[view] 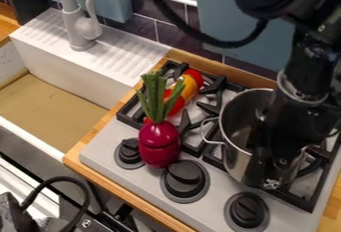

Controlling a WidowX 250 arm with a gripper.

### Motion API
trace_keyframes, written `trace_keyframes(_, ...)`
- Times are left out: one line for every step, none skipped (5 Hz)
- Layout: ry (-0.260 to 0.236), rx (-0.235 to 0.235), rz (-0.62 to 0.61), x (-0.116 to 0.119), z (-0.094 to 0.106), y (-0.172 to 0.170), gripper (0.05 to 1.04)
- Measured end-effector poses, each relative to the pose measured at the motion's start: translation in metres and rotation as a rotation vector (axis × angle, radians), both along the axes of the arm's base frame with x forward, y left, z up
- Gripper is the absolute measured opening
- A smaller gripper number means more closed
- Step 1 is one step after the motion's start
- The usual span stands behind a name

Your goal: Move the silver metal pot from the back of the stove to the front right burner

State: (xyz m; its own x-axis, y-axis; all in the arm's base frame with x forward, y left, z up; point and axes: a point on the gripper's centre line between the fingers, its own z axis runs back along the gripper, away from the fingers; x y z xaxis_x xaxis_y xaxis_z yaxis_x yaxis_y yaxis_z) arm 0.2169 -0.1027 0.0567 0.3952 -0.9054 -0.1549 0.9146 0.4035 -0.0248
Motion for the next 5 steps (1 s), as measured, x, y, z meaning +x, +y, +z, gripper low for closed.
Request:
trace_keyframes(-0.027,0.003,-0.023,0.008,0.002,0.004,0.989)
trace_keyframes(-0.035,-0.042,-0.046,0.017,0.011,0.013,0.997)
trace_keyframes(-0.016,-0.103,-0.057,0.026,0.033,0.024,0.997)
trace_keyframes(0.035,-0.144,-0.065,0.033,0.051,0.026,0.997)
trace_keyframes(0.069,-0.154,-0.08,0.034,0.054,0.027,0.997)
